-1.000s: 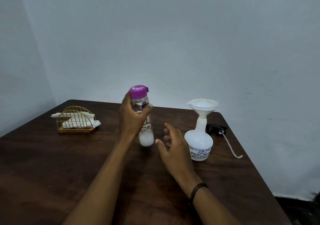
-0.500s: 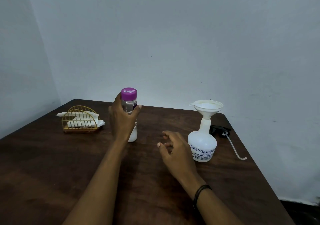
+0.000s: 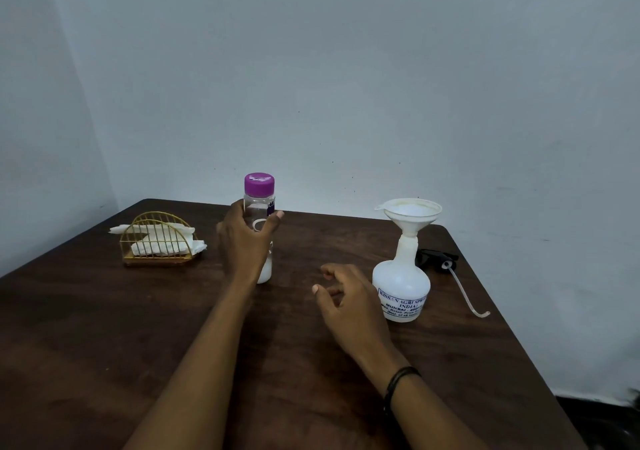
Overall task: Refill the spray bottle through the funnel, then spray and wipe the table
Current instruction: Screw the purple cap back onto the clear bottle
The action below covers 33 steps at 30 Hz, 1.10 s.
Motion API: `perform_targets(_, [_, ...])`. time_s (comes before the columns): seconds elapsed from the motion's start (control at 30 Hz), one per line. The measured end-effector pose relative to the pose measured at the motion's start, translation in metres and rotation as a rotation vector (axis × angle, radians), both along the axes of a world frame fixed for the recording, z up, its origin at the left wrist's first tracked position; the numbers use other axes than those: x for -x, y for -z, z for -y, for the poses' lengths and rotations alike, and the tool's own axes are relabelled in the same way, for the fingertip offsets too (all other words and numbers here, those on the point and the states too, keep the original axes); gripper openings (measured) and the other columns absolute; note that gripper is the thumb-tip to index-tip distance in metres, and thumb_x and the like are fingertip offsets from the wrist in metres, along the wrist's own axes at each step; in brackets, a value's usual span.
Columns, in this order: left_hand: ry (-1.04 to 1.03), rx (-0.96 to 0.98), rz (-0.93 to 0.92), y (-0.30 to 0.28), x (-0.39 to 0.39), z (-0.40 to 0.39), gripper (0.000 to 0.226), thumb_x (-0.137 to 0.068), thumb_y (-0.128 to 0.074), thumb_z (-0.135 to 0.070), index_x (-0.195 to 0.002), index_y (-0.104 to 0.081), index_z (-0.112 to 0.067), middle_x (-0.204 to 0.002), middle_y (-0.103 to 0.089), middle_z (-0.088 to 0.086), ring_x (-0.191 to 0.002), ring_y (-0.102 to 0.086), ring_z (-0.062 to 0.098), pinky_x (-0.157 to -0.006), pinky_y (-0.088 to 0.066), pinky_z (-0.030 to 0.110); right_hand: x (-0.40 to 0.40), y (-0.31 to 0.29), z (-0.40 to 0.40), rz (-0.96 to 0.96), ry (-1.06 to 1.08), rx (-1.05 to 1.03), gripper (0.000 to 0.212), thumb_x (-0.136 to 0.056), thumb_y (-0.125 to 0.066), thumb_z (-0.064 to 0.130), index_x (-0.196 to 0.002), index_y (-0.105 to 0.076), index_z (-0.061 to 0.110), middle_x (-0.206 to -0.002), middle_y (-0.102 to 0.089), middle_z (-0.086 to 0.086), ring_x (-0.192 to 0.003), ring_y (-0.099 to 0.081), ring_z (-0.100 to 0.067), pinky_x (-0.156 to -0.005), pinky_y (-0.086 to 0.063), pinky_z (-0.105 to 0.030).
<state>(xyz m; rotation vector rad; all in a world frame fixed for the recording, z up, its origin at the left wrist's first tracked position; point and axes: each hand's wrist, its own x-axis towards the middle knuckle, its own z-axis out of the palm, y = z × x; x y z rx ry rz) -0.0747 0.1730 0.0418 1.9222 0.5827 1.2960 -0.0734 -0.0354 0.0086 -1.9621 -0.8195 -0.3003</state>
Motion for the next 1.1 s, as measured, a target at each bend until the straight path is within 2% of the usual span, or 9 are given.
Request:
perform_targets(0.27, [-0.051,0.022,-0.043,0.0015,-0.0008,0.0029,0.067,-0.075,-0.059,-0.072,-0.117,-0.059,-0.020,-0.114,-0.069,0.004,-0.106,-0.063,0.027,-0.087,-0.055,0.047,-0.0016,0.0006,0.0008,0.015,0.003,0.006,0.032,-0.092,-0.065,0.029,-0.123,-0.064,0.021,-0.116,-0.061,0.011,-0.088,-0.065,-0.001,-0.074,-0.054,-0.016])
perform_targets(0.43, [-0.094,0.048,-0.074,0.0042,-0.0038,0.0035,0.061,-0.083,-0.064,-0.061,-0.124,-0.055,-0.017,-0.121,-0.065,0.008,-0.115,-0.056,0.029,-0.088,-0.046,0.040,-0.0019,-0.0002,0.0014,0.008,0.001,0.006,0.033,-0.092,-0.065,0.030,-0.123,-0.064,0.021,-0.115,-0.060,0.012,-0.088,-0.064,0.000,-0.070,-0.049,-0.009])
perform_targets(0.73, [-0.091,0.045,-0.076,0.0059,-0.0040,0.0018,0.053,-0.082,-0.063,-0.062,-0.113,-0.057,-0.019,-0.110,-0.068,0.005,-0.105,-0.060,0.029,-0.083,-0.051,0.041,-0.0018,-0.0015,0.0023,0.018,0.009,0.002,0.032,-0.092,-0.065,0.030,-0.123,-0.064,0.022,-0.113,-0.060,0.014,-0.087,-0.063,0.002,-0.070,-0.047,-0.007])
perform_targets(0.9, [-0.064,0.047,-0.084,0.0064,-0.0028,0.0023,0.057,-0.078,-0.059,-0.069,-0.111,-0.056,-0.022,-0.107,-0.068,0.003,-0.102,-0.062,0.028,-0.081,-0.054,0.044,-0.0016,-0.0010,0.0023,0.025,0.009,0.010,0.032,-0.092,-0.065,0.030,-0.123,-0.064,0.022,-0.114,-0.061,0.012,-0.089,-0.063,0.001,-0.070,-0.047,-0.006])
perform_targets(1.1, [-0.056,0.068,-0.105,0.0069,-0.0031,0.0013,0.060,-0.079,-0.062,-0.067,-0.116,-0.055,-0.020,-0.112,-0.067,0.004,-0.108,-0.059,0.030,-0.081,-0.047,0.037,-0.0006,-0.0035,0.0024,0.022,0.012,-0.006,0.033,-0.092,-0.065,0.030,-0.124,-0.063,0.022,-0.115,-0.060,0.013,-0.087,-0.064,0.001,-0.070,-0.049,-0.008])
